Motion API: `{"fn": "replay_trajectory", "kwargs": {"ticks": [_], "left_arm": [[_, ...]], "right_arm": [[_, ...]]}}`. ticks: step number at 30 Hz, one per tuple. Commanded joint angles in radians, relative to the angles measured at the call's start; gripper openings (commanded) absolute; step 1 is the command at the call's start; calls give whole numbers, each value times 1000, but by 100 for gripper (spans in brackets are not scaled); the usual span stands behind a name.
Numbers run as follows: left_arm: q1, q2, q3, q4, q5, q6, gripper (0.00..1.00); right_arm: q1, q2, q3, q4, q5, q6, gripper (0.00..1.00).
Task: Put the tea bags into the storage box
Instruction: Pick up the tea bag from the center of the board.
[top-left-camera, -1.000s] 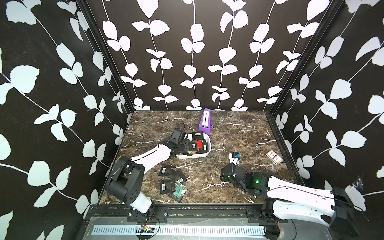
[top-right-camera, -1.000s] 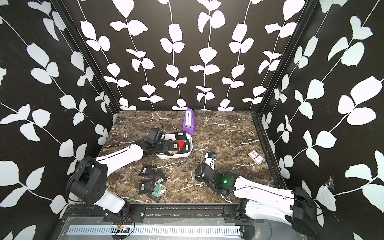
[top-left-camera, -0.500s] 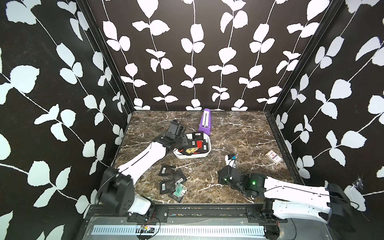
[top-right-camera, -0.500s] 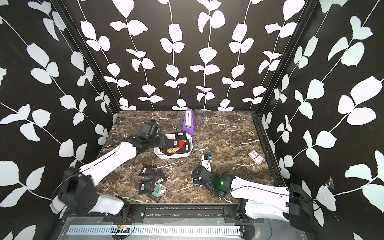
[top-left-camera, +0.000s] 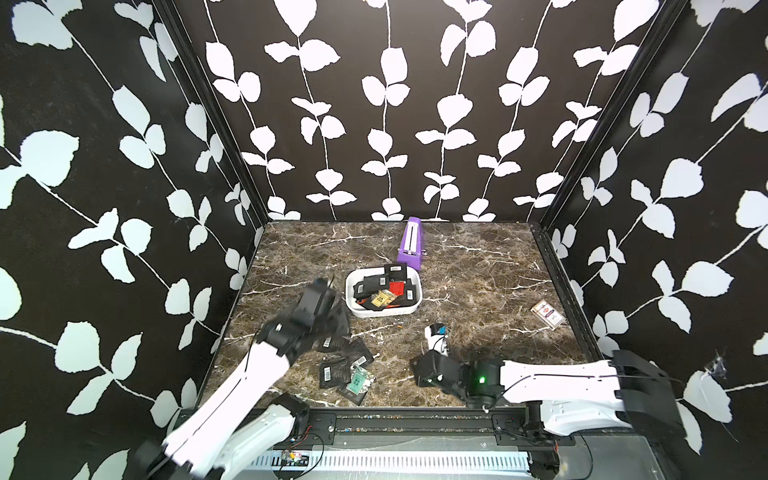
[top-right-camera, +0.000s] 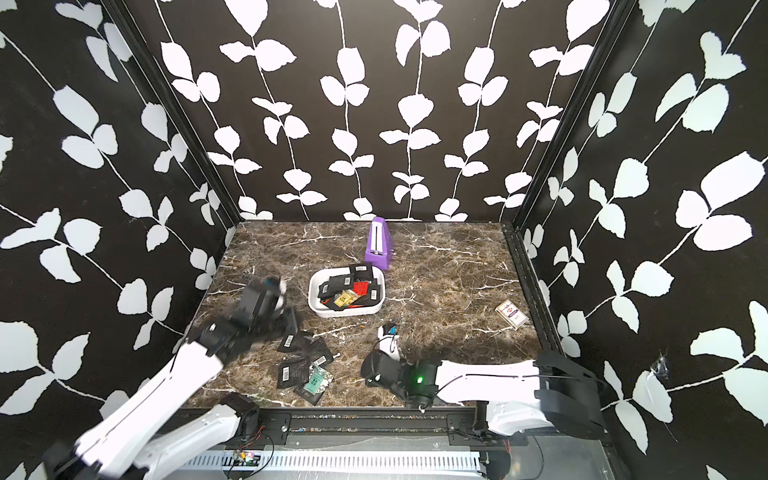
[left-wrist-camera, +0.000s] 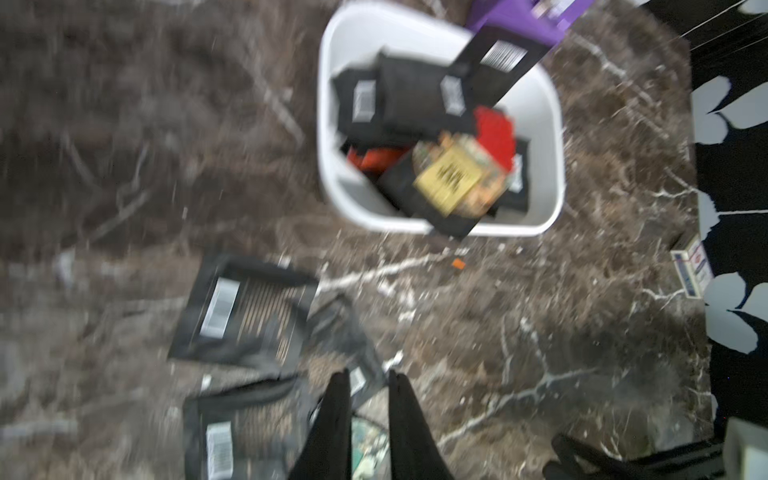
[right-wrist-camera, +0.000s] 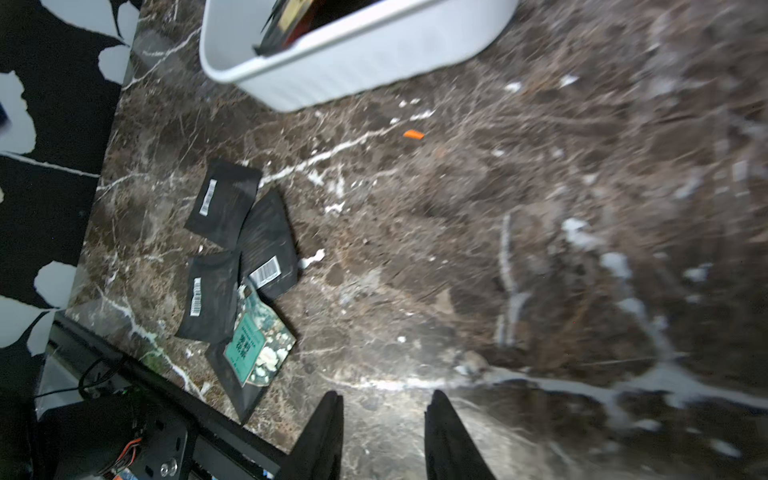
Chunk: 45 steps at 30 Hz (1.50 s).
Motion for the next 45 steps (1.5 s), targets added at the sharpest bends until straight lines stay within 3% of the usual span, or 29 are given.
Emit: {"fn": "replay_trajectory", "kwargs": {"ticks": [1,7,14,18,45], "left_arm": [[1,-116,-92,-101,46,-80,12],[-26,-170,-219,-105,126,-130,10],[-139,-66,-246,-37,123,-166,10],[-178,-19,-287,43,152,-200,3],[-230,127,-391,141,99,-211,0]], "right_arm": [[37,50,37,135,-11,48,35],[85,156,83,175,-40,69,35],[97,231,117,210,-65,77,34],[97,267,129,229,-85,82,32],[98,433,166,333,-79,128,36]]}}
